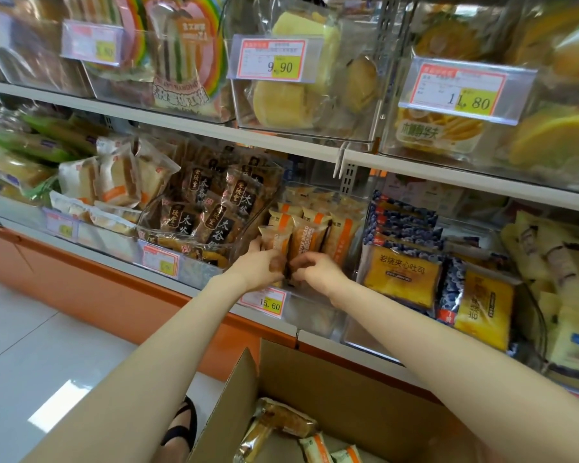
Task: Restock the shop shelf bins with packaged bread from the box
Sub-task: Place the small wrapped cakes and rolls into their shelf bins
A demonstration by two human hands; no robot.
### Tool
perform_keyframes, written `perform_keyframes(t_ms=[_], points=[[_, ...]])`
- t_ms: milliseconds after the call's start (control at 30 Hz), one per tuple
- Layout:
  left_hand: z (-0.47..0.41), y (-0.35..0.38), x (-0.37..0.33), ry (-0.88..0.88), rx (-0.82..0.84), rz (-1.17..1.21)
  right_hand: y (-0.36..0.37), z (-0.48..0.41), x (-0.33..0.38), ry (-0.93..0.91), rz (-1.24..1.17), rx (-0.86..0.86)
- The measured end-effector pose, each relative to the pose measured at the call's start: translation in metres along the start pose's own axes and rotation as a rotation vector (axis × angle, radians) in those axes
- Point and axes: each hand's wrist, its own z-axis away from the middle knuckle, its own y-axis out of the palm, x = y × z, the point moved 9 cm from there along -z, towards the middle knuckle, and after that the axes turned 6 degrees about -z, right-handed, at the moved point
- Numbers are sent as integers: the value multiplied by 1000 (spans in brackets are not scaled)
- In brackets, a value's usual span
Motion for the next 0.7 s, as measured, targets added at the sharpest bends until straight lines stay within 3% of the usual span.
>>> perform_keyframes(t_ms=[233,500,600,700], points=[[23,-18,4,1,-101,73,-9,26,27,-158,89,-22],[88,-41,-11,142,-279,171,-21,109,36,-490,217,-20],[115,-19,-19,184,-218,192,-9,133,-7,-483,255,46],[128,29,-27,212,-34,145,11,140,-76,-362,328,175]])
